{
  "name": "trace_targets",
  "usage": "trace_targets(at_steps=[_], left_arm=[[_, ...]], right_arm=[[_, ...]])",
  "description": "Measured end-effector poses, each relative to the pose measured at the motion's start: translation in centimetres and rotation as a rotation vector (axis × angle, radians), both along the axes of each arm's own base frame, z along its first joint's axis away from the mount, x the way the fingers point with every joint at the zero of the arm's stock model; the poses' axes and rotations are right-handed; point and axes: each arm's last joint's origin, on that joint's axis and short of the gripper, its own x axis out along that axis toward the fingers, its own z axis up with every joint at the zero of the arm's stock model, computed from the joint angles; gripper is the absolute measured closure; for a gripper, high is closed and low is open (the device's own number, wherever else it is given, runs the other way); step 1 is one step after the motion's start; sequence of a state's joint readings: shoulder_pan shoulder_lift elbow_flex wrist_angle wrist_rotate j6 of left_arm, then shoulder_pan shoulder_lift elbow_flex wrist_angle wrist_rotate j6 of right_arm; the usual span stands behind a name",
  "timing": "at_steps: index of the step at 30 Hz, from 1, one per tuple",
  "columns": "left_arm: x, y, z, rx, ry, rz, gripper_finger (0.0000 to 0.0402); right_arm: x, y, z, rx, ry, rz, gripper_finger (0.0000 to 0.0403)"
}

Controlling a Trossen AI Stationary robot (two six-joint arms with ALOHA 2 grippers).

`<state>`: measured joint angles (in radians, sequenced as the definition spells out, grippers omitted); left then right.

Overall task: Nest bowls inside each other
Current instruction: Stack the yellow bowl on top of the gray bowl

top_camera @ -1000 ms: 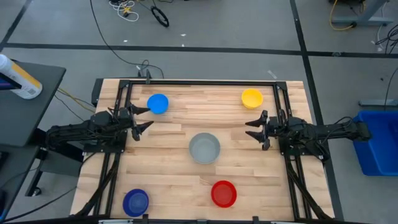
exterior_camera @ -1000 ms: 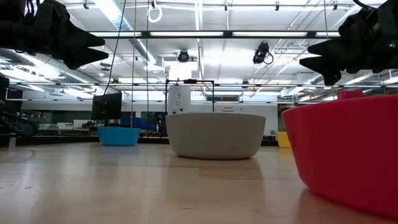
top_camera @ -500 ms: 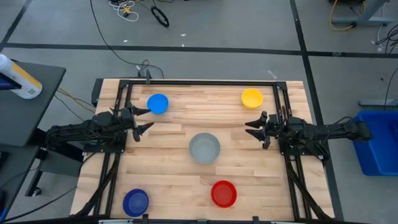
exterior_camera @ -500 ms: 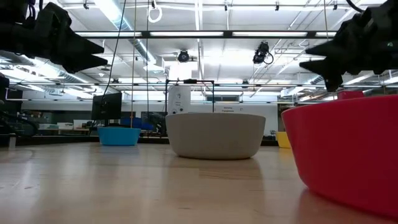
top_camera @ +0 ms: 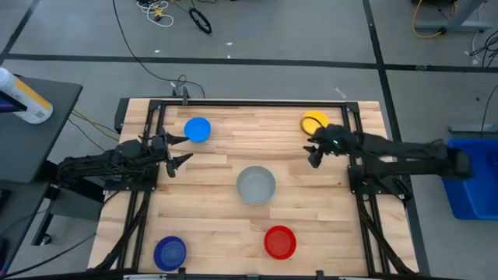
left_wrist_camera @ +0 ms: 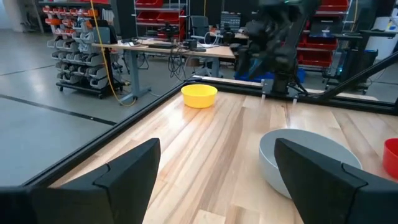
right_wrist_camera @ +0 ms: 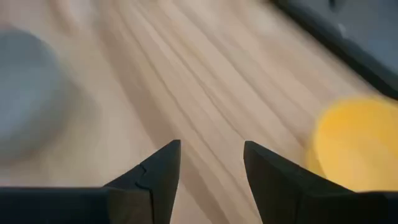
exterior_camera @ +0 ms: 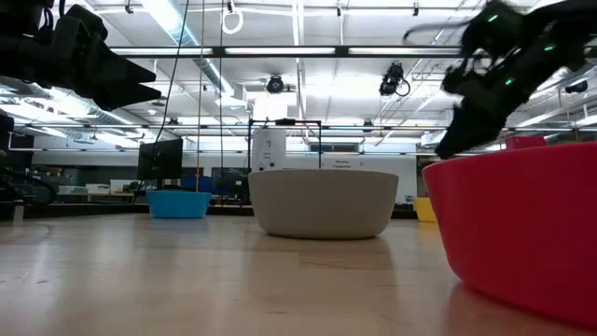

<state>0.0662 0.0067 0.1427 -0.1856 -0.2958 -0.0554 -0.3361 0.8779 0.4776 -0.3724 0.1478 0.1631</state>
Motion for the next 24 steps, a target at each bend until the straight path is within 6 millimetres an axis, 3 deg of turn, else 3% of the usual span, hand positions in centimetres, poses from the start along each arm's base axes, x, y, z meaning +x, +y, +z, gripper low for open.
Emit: trace_targets(at_steps=[5,12,24], left_arm=[[0.0,0.0,0.0,0.0,0.0,0.0,0.0079],[0.0,0.0,0.0,0.01,0.006,-0.001,0.0079],[0.0,0.0,0.0,0.032,0.016,-0.003,0.0079]], right_arm=[[1.4,-3.5,-0.8,0.061,0.207,-0.055,0.0215],[1.5,-7.7,-1.0,0.102,0.258,-0.148,0.0215],[1.4,-10.2,-2.7,0.183,0.251,-0.183,0.0215]])
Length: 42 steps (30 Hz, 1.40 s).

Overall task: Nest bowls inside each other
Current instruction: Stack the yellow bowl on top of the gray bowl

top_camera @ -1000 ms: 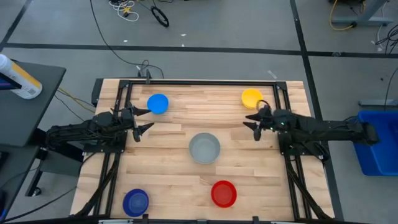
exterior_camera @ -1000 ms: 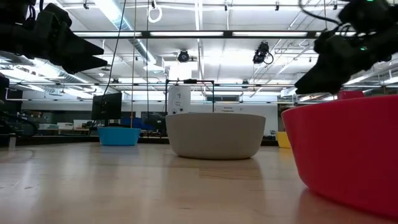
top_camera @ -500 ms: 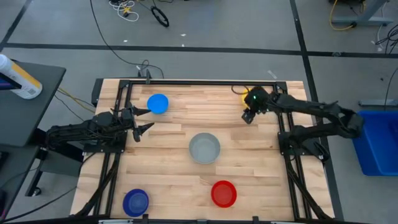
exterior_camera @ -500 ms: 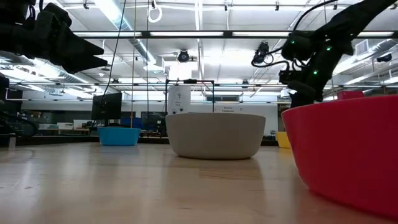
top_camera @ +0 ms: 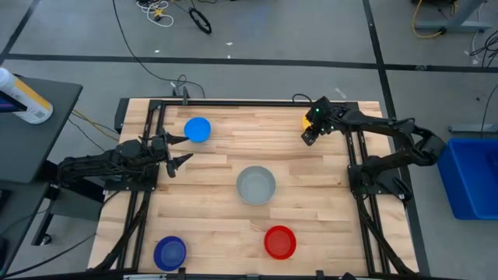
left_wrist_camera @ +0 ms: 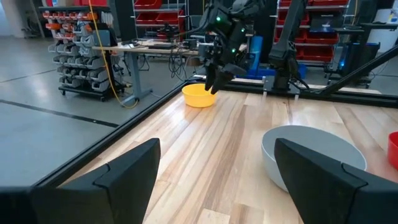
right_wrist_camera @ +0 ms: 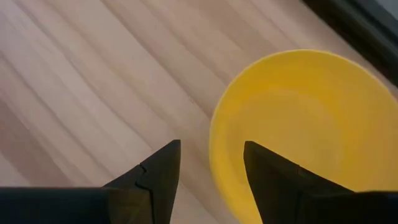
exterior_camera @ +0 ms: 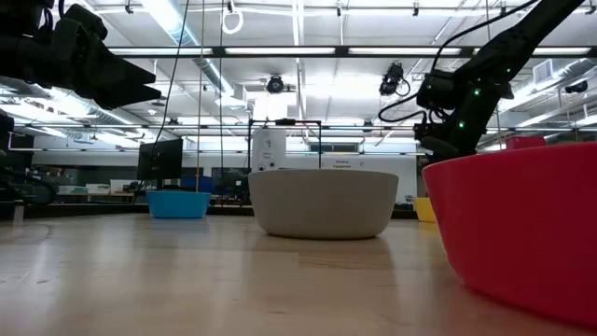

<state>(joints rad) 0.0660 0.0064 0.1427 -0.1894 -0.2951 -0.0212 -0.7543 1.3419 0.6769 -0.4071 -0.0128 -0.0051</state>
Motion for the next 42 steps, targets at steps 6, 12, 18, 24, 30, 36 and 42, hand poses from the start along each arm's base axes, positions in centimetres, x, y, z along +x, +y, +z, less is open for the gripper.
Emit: trace_targets(at_steps=[6,12,18,24,30,36,42], left_arm=[[0.0,0.0,0.0,0.0,0.001,0.0,0.0079],[0.0,0.0,-0.1,-0.003,0.004,0.0,0.0079],[0.0,0.0,-0.1,-0.008,0.006,0.001,0.0079],[0.0,0.0,-0.1,-0.009,0.006,0.001,0.0079],[0.0,0.0,-0.1,-0.008,0.006,0.005,0.0079],[0.0,0.0,-0.1,-0.01,0.009,0.009,0.0079],[-0.1,0.1,-0.3,-0.023,0.027,0.036,0.0079]], right_arm=[[0.6,-0.4,-1.4,0.027,0.029,0.003,0.0222],[0.9,-0.7,-2.6,0.053,0.059,0.006,0.0247],[1.5,-0.1,-2.9,0.049,0.081,0.065,0.0369],[3.5,1.7,-2.6,0.001,0.049,0.178,0.0397],[6.5,5.6,-1.2,-0.105,-0.038,0.331,0.0399],[9.6,10.0,2.0,-0.216,-0.039,0.427,0.0401],[12.3,15.2,6.3,-0.244,-0.18,0.573,0.0401]])
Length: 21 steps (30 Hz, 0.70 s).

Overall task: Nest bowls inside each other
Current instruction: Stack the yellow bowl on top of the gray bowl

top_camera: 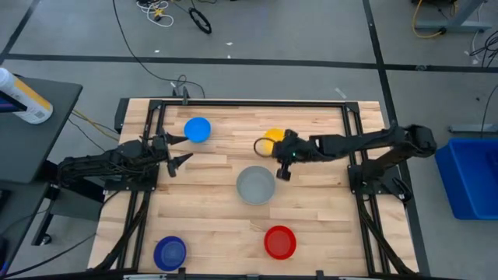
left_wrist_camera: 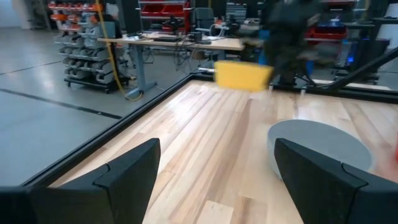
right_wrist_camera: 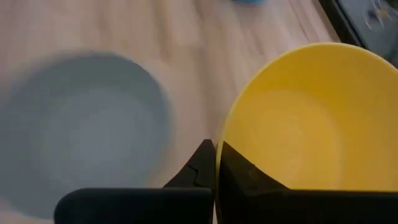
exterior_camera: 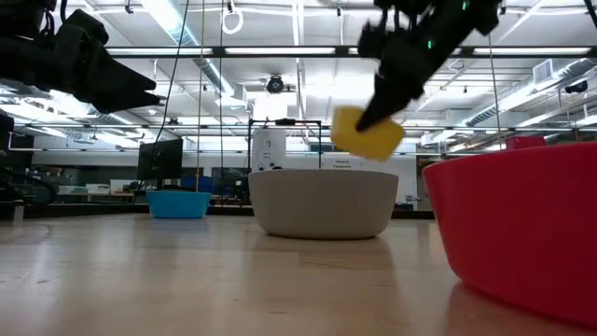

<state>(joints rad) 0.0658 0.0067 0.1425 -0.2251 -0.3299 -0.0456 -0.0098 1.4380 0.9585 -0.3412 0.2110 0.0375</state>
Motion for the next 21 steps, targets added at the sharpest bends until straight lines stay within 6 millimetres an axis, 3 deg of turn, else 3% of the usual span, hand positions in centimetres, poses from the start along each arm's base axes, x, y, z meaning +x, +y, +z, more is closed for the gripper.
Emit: trace_targets(at_steps=[6,12,21], left_arm=[[0.0,0.1,-0.1,-0.001,0.008,0.026,0.0079],[0.0,0.1,-0.1,-0.004,0.007,0.026,0.0079],[0.0,0.1,-0.1,-0.017,0.001,0.027,0.0079]], right_arm=[[1.0,3.9,1.4,0.134,-0.102,0.085,0.0402],[2.9,6.3,-1.4,0.24,-0.086,0.141,0.0402],[5.2,7.5,-5.5,0.336,0.036,0.191,0.0402]])
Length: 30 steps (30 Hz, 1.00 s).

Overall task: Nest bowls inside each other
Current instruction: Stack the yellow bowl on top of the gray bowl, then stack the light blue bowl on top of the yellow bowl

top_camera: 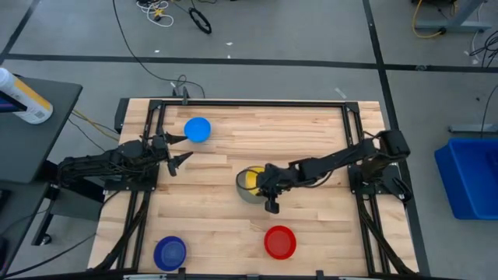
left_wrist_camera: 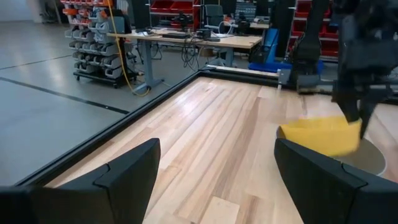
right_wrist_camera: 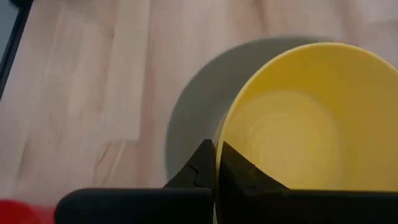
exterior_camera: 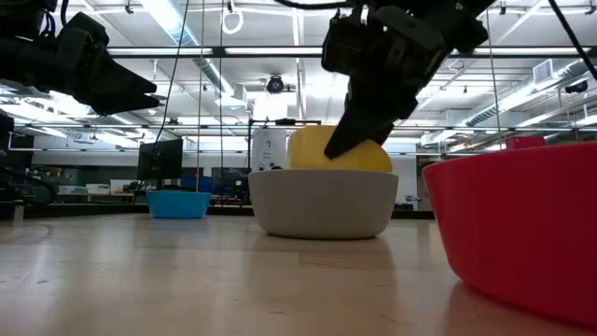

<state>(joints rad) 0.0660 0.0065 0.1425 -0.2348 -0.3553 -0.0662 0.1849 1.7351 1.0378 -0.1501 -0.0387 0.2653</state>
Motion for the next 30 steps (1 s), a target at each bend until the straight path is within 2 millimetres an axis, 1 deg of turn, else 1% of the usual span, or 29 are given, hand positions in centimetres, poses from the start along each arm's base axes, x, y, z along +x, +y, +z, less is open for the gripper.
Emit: trace_targets(at_steps=[3,6,10,15,20,22,24,26,30], left_arm=[[0.0,0.0,0.0,0.002,0.001,0.0,0.0079],[0.0,0.0,0.0,0.002,0.001,-0.001,0.0079],[0.0,0.0,0.0,0.002,0.002,-0.001,0.0079],[0.0,0.0,0.0,-0.001,0.002,0.0,0.0079],[0.0,0.0,0.0,-0.005,0.001,0.001,0.0079],[0.1,0.1,-0.3,-0.004,-0.003,0.029,0.0079],[0.4,0.3,-1.4,0.006,-0.005,0.097,0.0079],[0.7,0.5,-1.4,0.025,-0.026,0.146,0.0079],[1.7,0.4,-1.9,0.012,0.023,0.112,0.0079]], right_arm=[[0.2,0.2,-0.5,0.016,0.014,0.019,0.0399],[0.3,0.2,-0.6,-0.003,0.008,0.038,0.0379],[0.4,0.2,-0.5,-0.033,-0.015,0.076,0.0337],[0.7,0.2,-0.3,-0.012,-0.04,0.05,0.0281],[1.0,0.5,0.1,-0.042,-0.098,0.041,0.0229],[1.0,0.6,0.2,-0.056,-0.109,0.04,0.0213],[1.1,0.6,0.7,-0.077,-0.098,0.052,0.0201],[1.2,0.5,1.8,-0.117,-0.095,0.053,0.0194],[1.0,0.2,5.2,-0.23,-0.114,0.044,0.0189]])
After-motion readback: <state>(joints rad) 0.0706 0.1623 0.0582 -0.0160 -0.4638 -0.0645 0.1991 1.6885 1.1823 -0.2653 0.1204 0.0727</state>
